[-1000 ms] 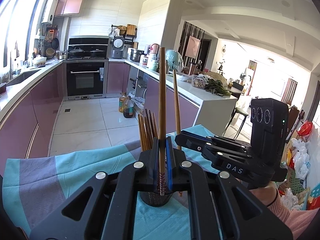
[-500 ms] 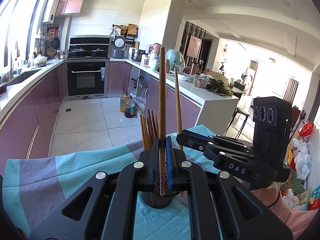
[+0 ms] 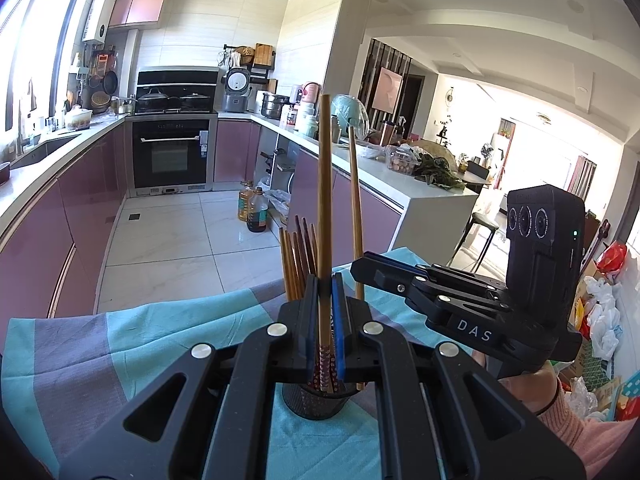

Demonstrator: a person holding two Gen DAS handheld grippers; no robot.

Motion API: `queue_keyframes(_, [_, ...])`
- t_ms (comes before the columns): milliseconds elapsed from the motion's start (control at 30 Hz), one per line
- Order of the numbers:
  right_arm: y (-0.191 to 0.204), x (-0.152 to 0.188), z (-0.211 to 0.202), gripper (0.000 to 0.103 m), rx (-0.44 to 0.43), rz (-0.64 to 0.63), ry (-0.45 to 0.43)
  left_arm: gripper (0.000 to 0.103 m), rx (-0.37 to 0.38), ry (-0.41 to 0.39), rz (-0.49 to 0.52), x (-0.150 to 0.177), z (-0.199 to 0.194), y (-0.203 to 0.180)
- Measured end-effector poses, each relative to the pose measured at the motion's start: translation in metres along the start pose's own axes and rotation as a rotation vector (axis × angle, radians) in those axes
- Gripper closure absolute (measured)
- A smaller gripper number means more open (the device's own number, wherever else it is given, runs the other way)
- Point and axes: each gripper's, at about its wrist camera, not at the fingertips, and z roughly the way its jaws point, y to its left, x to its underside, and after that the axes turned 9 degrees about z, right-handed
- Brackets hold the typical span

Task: Organize utensils
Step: 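Lower the right tool's chopstick into the mesh cup while the left tool lowers its own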

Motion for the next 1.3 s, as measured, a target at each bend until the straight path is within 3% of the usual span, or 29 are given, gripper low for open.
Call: queue_keyframes(1300, [-0.009,0.004,0.014,0.098,0.036,0.024,0.007,0.096,-0.008,0.052,-0.007,-0.012,0.022,0.003])
